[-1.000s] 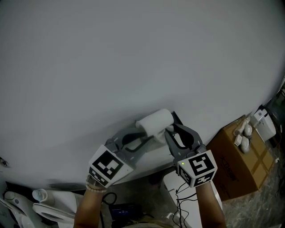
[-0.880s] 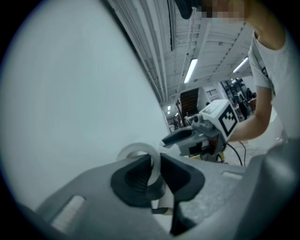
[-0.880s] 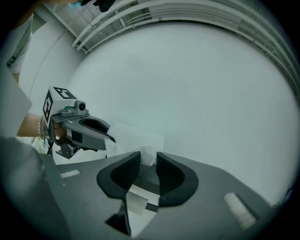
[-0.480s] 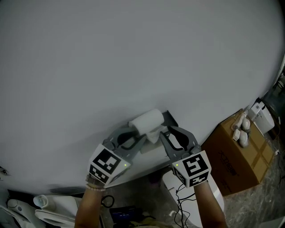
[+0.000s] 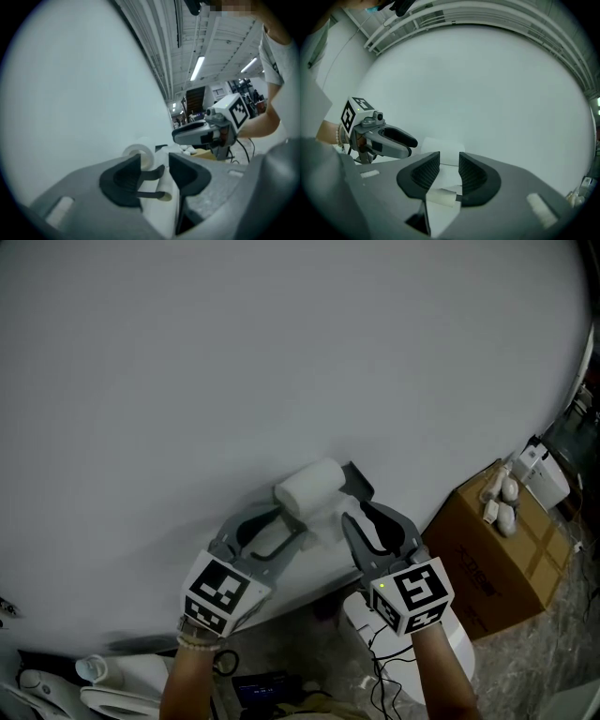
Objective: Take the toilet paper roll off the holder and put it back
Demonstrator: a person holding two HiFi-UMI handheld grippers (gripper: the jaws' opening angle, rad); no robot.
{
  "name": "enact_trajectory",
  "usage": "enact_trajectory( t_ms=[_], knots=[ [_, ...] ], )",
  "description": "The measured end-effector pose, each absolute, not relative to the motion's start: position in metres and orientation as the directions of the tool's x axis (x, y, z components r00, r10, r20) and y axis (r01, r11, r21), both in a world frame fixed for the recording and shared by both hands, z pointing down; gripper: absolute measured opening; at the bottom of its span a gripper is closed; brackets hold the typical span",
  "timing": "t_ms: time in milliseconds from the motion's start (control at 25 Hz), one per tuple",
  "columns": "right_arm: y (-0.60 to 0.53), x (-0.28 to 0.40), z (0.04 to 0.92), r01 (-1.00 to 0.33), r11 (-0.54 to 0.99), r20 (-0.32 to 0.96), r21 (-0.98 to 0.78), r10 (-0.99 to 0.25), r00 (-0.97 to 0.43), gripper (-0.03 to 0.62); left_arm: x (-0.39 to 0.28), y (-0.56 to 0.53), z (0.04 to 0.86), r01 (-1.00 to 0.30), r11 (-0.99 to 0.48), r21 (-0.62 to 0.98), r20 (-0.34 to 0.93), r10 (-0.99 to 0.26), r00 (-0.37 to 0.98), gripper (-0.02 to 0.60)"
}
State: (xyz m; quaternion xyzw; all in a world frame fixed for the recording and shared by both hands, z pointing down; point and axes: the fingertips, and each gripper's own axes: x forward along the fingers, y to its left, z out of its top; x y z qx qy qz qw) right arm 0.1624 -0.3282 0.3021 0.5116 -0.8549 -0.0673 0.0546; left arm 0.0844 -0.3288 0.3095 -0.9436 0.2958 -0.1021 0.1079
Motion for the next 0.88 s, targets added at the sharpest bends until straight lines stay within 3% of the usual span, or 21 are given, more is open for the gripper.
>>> enact_trajectory(
  t_ms=[120,240,400,880],
  knots=[
    [-0.308,0.157,0.3,-0.864,0.458,0.036,0.208,-0.887,-0.461,0.114,0.068,-0.316,0.303,-0.586,-0.772,-0.246,0.093,-0.621,0.778,0.159],
    [-0.287,0.155,0.297,-0.886,0.412,0.058,0.213,-0.911,-0.409,0.11,0.055,-0.3,0.296,-0.615,-0.754,-0.232,0.062,-0.642,0.764,0.071],
    [-0.261,0.148,0.294,-0.911,0.351,0.014,0.217,-0.934,-0.357,0.03,0.04,-0.272,0.289,-0.619,-0.753,-0.221,0.033,-0.641,0.767,-0.006],
    [-0.173,0.117,0.305,-0.949,0.268,-0.012,0.165,-0.962,-0.273,0.018,0.001,-0.187,0.301,-0.577,-0.776,-0.254,0.065,-0.609,0.79,-0.006]
  ],
)
